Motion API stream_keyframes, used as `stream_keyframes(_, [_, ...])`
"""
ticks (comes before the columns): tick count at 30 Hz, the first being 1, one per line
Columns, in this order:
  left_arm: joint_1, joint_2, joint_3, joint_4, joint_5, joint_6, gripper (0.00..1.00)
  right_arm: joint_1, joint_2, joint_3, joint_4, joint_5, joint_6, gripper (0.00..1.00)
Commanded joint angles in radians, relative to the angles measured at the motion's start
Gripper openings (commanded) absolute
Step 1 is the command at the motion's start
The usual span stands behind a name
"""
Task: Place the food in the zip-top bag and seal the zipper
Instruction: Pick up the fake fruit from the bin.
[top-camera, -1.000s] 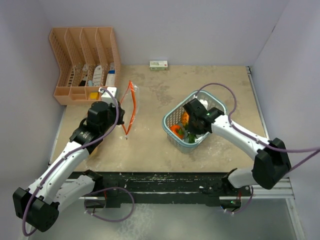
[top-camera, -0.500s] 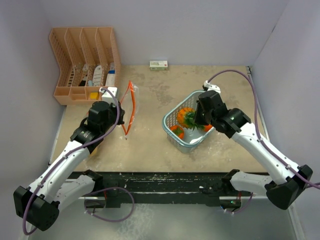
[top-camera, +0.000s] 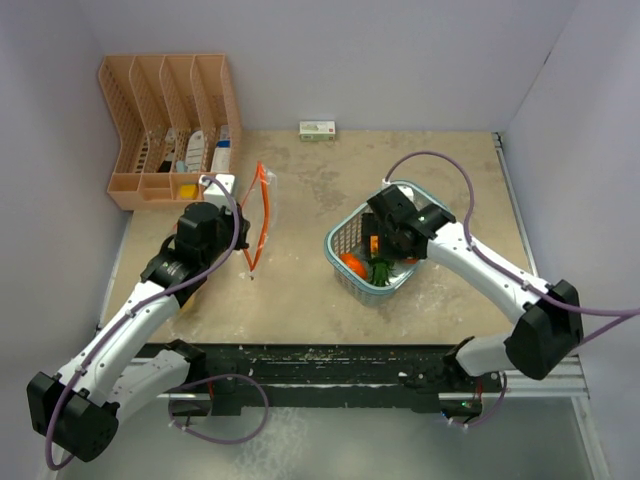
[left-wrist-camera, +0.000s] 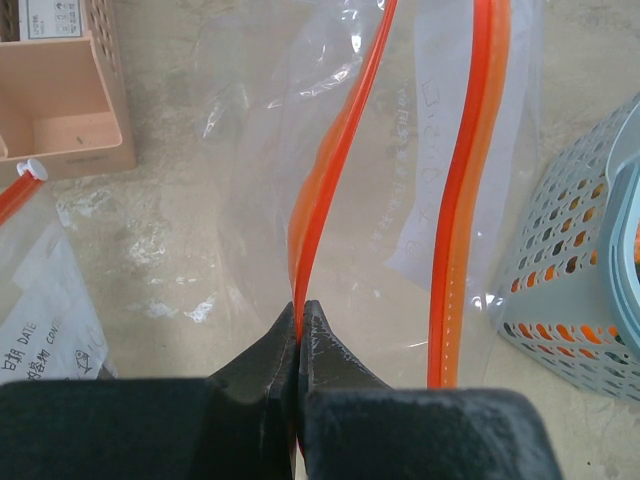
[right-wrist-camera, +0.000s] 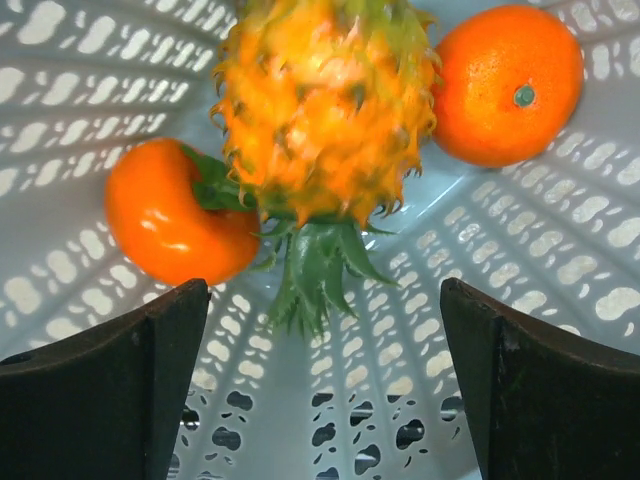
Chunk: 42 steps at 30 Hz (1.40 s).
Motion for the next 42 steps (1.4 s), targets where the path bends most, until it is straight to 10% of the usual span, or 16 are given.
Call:
stream_keyframes(1, [0.002,-0.001,0.009,0.022,0.025,-0.006,0.0,-0.01,0.056,0.086,-0.081,-0.001,-0.066,1.0])
stream_keyframes(18, [0.002,-0.055,-0.007,0.041,0.044,-0.015,0.0,-0.048,0.253,-0.044,0.09,-0.027,0.007,0.82])
stream_keyframes(30, [0.003,-0.043,-0.007,0.039,0.044,-0.013,0.0,-0.055,0.212,-0.073,0.171,-0.077,0.0,0.0])
stream_keyframes(42, [0.003,-0.023,-0.005,0.024,0.029,-0.011,0.0,-0.055,-0.036,0.116,0.056,-0.103,-0.106,0.0])
